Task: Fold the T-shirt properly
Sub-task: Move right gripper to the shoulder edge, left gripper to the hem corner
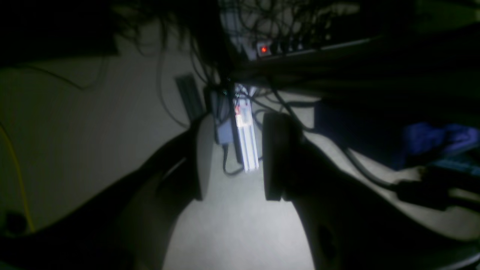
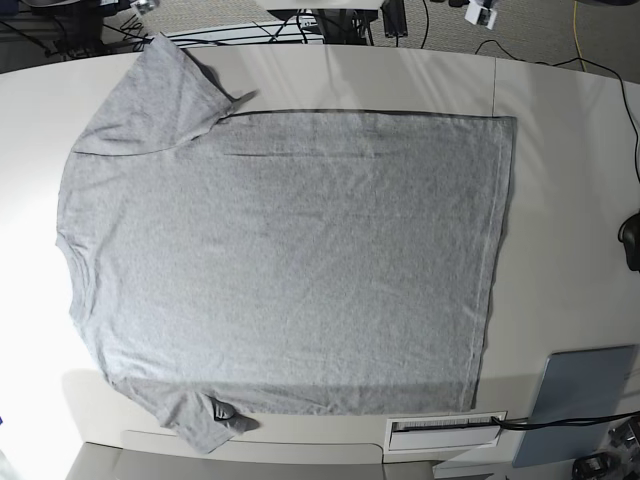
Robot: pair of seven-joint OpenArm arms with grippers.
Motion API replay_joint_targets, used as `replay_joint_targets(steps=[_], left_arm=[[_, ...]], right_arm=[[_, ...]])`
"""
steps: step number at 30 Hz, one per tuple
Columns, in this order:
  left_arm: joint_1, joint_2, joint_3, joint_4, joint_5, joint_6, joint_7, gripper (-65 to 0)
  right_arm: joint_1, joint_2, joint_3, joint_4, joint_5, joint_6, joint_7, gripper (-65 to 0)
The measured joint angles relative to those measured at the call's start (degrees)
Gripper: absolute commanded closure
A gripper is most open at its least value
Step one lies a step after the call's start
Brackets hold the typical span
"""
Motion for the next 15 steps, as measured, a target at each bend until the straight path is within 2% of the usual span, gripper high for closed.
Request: replay_joint_targets(steps=[4, 10, 15], left_arm=[[2.9, 0.0, 0.0, 12.0, -0.3, 0.0, 1.4, -23.0], [2.9, -0.5, 0.0, 25.3, 1.2, -0.3, 1.4, -23.0], [-0.6, -6.6, 0.0, 28.5, 5.2, -1.0, 1.6, -23.0]], right_arm=[[-5.0, 0.1, 7.2, 10.5, 0.6, 0.0, -1.8, -23.6], [-8.8, 0.1, 16.2, 22.7, 0.7, 3.4, -5.2, -23.6], [-8.7, 0.4, 20.7, 29.7, 0.7, 3.5, -8.0, -23.6]])
